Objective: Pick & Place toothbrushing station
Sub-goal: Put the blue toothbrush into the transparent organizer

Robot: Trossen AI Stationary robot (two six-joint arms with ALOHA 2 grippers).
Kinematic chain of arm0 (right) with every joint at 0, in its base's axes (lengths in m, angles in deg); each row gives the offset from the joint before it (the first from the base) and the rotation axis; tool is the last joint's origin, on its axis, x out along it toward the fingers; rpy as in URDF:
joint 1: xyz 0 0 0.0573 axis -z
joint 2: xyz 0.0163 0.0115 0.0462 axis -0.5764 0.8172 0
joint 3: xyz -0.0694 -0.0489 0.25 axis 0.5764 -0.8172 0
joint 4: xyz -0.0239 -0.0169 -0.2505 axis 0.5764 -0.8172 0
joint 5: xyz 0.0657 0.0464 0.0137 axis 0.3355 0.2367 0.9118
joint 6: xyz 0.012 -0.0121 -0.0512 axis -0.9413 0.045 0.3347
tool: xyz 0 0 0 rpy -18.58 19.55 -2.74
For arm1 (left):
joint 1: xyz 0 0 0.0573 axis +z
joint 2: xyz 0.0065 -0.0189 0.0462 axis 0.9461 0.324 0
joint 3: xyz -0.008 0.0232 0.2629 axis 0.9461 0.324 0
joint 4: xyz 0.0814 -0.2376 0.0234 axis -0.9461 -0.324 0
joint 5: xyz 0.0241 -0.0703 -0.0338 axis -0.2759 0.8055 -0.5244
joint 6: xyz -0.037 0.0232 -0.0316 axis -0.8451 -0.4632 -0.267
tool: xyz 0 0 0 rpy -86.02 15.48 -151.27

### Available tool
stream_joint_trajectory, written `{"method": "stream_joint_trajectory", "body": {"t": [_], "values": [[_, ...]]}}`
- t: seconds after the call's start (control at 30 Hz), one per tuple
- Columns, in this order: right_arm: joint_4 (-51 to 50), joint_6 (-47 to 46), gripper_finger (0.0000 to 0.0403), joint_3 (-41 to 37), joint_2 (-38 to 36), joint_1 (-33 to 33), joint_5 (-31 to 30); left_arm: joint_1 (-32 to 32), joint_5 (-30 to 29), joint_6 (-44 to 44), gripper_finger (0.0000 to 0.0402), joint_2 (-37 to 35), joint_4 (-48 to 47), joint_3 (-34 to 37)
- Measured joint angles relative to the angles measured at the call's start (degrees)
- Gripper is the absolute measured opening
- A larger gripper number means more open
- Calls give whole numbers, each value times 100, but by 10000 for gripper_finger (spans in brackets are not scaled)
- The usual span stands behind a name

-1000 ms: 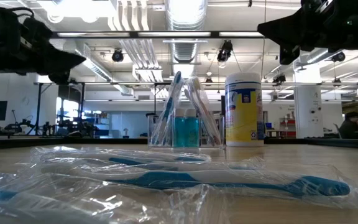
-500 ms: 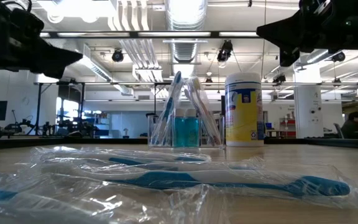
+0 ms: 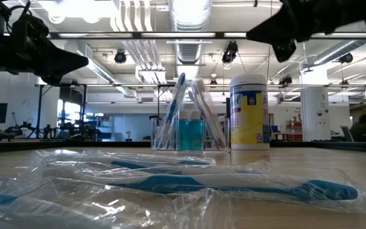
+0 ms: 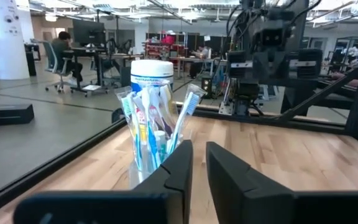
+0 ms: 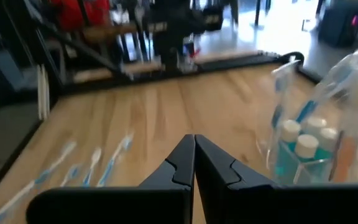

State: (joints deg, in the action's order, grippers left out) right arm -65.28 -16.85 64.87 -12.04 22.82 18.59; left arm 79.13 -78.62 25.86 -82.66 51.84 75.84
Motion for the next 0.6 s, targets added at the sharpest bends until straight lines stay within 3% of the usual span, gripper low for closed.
{"method": "stream_joint_trajectory", "body": {"t": [0.2,0.6], "values": [[-1820,-125,8,1464,661,-138,-11,0,2,-4,56,2,-2,2],[-3669,-303,19,3699,2425,-135,394,0,-1,-11,56,17,0,2]]}}
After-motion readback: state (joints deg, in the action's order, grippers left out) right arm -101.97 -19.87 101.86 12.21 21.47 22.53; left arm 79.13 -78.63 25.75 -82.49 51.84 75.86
